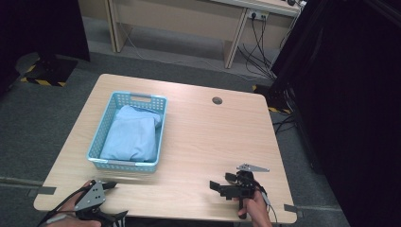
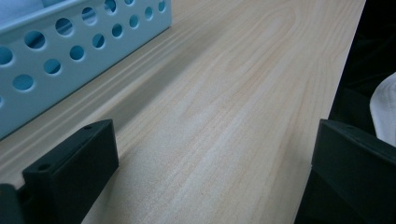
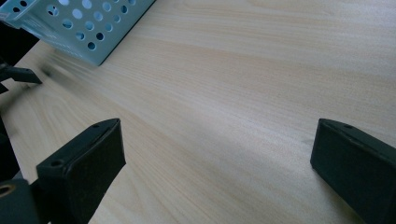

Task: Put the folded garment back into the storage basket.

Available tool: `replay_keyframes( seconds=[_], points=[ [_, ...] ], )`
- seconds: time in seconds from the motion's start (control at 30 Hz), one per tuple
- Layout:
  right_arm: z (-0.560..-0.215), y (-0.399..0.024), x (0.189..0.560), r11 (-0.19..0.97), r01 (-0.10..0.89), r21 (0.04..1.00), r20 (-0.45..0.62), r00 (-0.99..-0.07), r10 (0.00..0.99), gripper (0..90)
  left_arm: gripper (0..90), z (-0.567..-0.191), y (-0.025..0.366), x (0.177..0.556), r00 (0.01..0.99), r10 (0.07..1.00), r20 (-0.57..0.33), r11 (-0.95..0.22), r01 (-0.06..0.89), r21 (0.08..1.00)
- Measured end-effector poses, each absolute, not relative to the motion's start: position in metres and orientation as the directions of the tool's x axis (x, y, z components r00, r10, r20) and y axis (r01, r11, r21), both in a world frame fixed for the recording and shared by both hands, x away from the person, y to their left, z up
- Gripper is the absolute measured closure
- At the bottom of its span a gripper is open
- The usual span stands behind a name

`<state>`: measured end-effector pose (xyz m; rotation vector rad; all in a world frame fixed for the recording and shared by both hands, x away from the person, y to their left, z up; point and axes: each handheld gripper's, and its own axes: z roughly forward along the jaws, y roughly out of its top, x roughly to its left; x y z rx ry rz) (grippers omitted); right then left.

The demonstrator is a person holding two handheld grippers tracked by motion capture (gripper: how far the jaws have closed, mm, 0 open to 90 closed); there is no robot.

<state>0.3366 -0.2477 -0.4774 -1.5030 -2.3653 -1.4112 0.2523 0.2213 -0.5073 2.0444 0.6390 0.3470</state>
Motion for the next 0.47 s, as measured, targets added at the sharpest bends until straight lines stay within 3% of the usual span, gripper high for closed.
replay_keyframes(
  seconds=[0.47],
  points=[
    [-0.4771, -0.2500, 0.3332, 0.128, 0.727, 0.675, 0.438, -0.533, 0.724, 3.6, 0.0, -0.5073, 0.2213, 0.2523, 0.824, 0.566, -0.008, -0.428, 0.302, 0.852]
  ],
)
